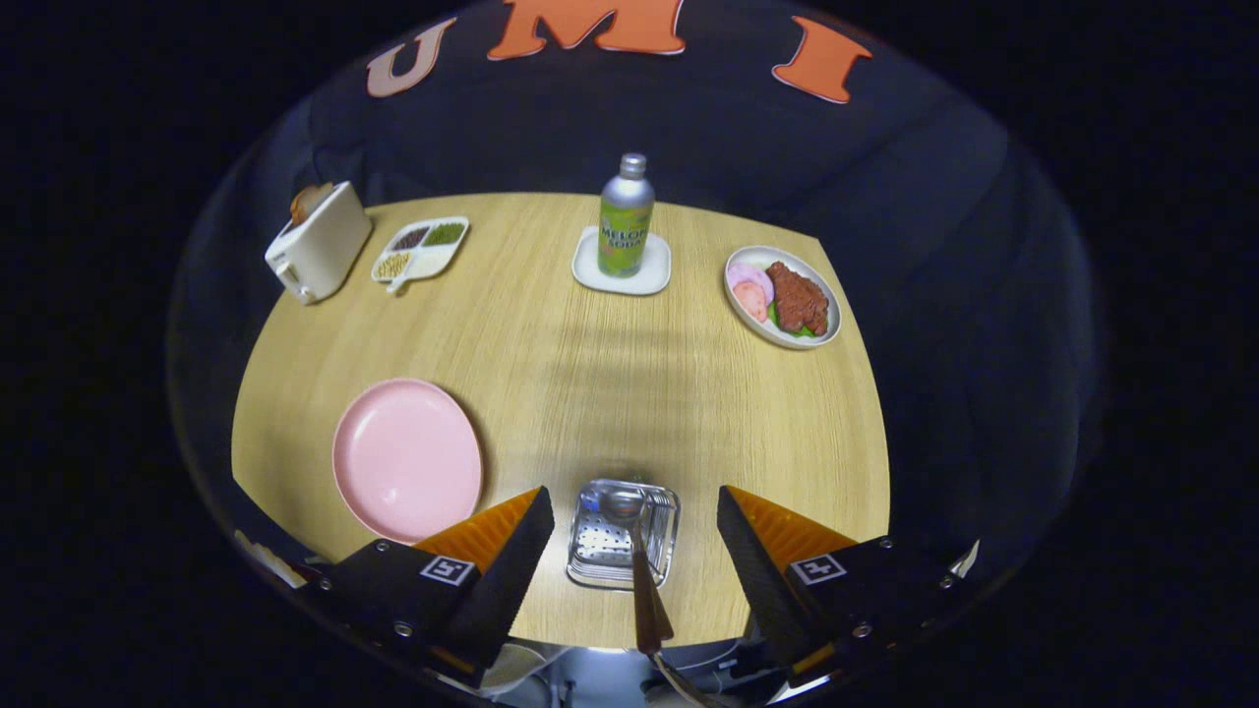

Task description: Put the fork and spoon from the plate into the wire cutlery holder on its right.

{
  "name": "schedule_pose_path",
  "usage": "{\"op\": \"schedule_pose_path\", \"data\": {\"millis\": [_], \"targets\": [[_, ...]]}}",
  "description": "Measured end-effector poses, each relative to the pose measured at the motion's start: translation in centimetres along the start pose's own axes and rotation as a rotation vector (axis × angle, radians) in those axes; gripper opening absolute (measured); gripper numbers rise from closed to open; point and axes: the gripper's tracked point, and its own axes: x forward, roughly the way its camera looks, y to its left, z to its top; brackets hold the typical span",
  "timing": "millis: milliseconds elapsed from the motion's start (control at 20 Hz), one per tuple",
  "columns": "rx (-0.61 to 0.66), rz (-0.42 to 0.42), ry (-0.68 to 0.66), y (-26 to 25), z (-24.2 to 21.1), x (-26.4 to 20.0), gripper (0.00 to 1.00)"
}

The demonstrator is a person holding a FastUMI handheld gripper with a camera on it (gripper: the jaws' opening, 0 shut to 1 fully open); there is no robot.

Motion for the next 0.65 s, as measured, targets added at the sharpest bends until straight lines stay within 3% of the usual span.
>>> {"op": "schedule_pose_path", "data": {"millis": [400, 650], "targets": [[0.083, 0.013, -0.455, 3.2, 8.0, -7.8, 1.0], [0.129, -0.013, -0.544, 3.5, 8.3, -9.9, 1.0]]}}
